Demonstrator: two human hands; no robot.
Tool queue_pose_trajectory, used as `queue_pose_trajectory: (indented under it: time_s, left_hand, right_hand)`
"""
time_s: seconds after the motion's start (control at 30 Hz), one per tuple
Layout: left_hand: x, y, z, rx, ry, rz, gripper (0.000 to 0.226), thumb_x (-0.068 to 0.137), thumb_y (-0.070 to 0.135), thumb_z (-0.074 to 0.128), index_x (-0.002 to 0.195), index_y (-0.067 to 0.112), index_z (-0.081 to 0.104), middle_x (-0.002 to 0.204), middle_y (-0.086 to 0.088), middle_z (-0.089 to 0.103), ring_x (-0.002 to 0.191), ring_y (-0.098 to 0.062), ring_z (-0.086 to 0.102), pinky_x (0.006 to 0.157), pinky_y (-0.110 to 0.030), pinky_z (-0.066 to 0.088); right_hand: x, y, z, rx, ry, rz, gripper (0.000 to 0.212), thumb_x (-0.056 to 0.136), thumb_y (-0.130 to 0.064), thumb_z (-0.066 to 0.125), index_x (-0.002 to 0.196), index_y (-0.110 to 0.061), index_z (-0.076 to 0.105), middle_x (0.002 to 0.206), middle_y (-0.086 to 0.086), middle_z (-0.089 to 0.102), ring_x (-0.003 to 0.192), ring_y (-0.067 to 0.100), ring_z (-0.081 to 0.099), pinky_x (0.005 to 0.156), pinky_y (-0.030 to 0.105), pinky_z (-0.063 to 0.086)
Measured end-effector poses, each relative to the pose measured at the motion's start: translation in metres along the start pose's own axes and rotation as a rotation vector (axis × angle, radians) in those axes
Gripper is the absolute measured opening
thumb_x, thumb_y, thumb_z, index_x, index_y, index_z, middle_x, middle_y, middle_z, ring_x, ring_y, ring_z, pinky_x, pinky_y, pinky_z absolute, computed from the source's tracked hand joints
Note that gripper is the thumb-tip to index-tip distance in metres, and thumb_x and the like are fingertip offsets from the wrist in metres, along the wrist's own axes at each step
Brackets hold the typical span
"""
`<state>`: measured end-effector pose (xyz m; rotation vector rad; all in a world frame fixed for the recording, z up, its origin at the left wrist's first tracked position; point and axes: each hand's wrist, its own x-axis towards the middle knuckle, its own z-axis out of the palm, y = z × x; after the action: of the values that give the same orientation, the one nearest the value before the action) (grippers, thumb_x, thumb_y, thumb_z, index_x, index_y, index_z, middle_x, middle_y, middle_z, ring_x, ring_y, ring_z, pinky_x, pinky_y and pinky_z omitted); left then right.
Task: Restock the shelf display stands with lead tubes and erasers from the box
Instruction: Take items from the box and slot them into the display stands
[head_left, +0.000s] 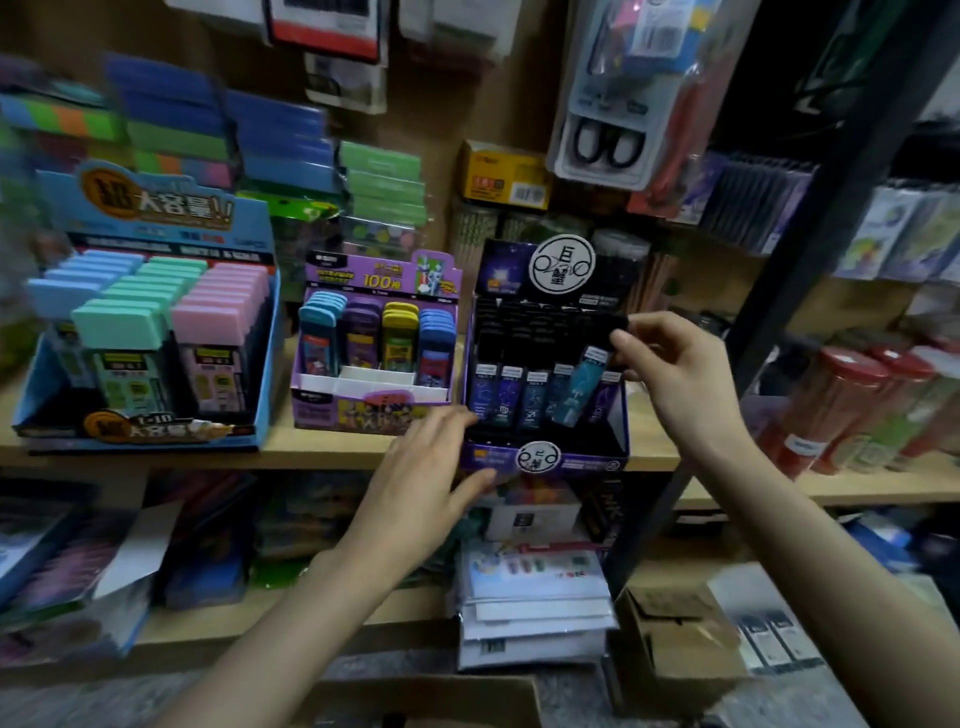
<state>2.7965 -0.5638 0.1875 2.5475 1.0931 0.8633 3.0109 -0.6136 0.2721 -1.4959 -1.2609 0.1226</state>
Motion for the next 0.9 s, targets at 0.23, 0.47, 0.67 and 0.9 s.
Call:
queue_pose_trajectory:
  time_s: [0.23, 0.47, 0.67, 0.9]
  left_hand:
    - [0.005, -0.001, 0.016, 0.152, -0.026, 0.091, 0.042, 0.09, 0.034, 0.057, 0.129, 0.017, 0.051, 0.134, 0.002, 0.046, 0.126, -0.015, 0.04, 0.102, -0.029, 0.035]
    - [0.003, -0.005, 0.02, 0.123, -0.011, 0.126, 0.039, 0.09, 0.028, 0.059, 0.127, 0.016, 0.052, 0.127, 0.002, 0.049, 0.12, -0.016, 0.044, 0.097, -0.027, 0.039]
    - [0.0, -0.008, 0.017, 0.066, -0.04, 0.131, 0.049, 0.093, 0.03, 0.053, 0.139, 0.023, 0.037, 0.141, 0.008, 0.036, 0.13, -0.009, 0.034, 0.105, -0.024, 0.032]
    - [-0.026, -0.017, -0.014, 0.074, -0.041, 0.115, 0.041, 0.092, 0.026, 0.054, 0.132, 0.02, 0.046, 0.126, 0.008, 0.048, 0.116, -0.009, 0.047, 0.096, -0.027, 0.041]
  right_hand:
    - [0.003, 0.02, 0.01, -0.121, -0.068, -0.073, 0.01, 0.088, -0.017, 0.063, 0.098, -0.015, 0.067, 0.086, -0.008, 0.065, 0.084, 0.01, 0.063, 0.078, 0.02, 0.05]
    - [0.015, 0.026, 0.018, -0.148, -0.174, -0.004, 0.016, 0.087, -0.017, 0.064, 0.099, -0.007, 0.068, 0.091, 0.005, 0.069, 0.088, 0.02, 0.065, 0.084, 0.043, 0.052]
    - [0.019, 0.026, 0.028, -0.225, -0.122, 0.036, 0.013, 0.085, -0.024, 0.068, 0.085, -0.012, 0.072, 0.076, -0.001, 0.07, 0.075, 0.015, 0.067, 0.076, 0.043, 0.055]
    - [-0.002, 0.01, 0.01, -0.529, -0.136, -0.007, 0.025, 0.087, -0.037, 0.062, 0.09, -0.014, 0.069, 0.089, 0.004, 0.07, 0.088, 0.022, 0.063, 0.077, 0.04, 0.052]
